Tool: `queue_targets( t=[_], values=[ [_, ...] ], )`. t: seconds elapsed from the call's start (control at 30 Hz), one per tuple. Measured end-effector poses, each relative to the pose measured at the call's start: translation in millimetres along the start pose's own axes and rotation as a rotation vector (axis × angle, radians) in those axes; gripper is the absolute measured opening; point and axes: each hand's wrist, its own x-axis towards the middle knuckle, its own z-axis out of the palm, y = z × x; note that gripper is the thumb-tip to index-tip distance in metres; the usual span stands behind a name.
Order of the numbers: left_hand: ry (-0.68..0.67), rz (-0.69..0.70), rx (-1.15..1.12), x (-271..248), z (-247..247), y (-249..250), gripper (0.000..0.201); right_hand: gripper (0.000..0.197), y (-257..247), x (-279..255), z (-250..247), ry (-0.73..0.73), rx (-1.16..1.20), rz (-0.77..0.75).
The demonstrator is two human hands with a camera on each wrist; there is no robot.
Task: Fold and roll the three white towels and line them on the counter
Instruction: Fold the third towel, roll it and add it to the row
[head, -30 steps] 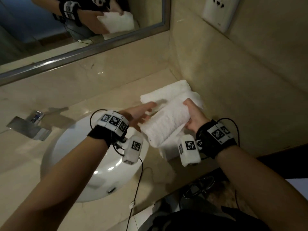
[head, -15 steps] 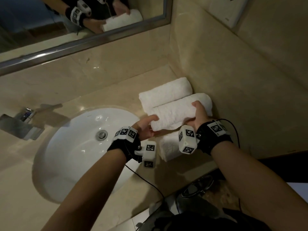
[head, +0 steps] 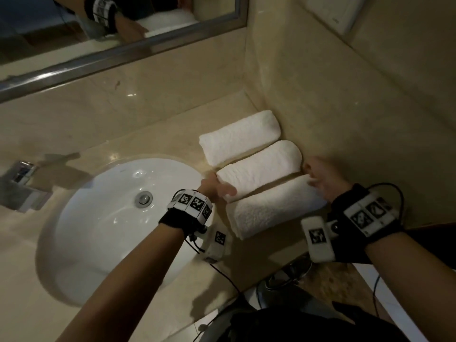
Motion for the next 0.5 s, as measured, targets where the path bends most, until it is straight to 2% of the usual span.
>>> queue_targets(
  t=[0.13, 0.17, 0.23, 0.27, 0.33, 0.4, 0.47, 0.5],
  values=[
    [-0.001, -0.060, -0.168, -13, 2, -6, 0.084, 0.012, 34, -11, -3, 0.118, -0.264, 0.016],
    [0.008, -0.087, -0.187, -17, 2, -7, 0.082, 0.026, 43, -9, -2, 0.153, -0.291, 0.031],
    [-0.026, -0.144, -0.203, -25, 4, -11, 0.079, 0.070, 52, -6, 1, 0.260, -0.317, 0.057],
    [-0.081, -0.181, -0.221, -30, 4, -15, 0.077, 0.080, 54, -8, 2, 0.307, -0.295, 0.067],
    [-0.245, -0.270, -0.321, -39, 5, -22, 0.070, 0.082, 62, -8, 7, 0.370, -0.185, 0.097],
    [-0.378, -0.269, -0.409, -45, 7, -28, 0.060, 0.080, 64, -11, 12, 0.399, -0.044, 0.123],
    [-0.401, -0.214, -0.566, -45, 8, -34, 0.063, 0.081, 62, -10, 17, 0.424, 0.003, 0.135],
    [-0.394, -0.194, -0.657, -46, 10, -34, 0.053, 0.083, 61, -9, 19, 0.428, 0.008, 0.128]
  ],
)
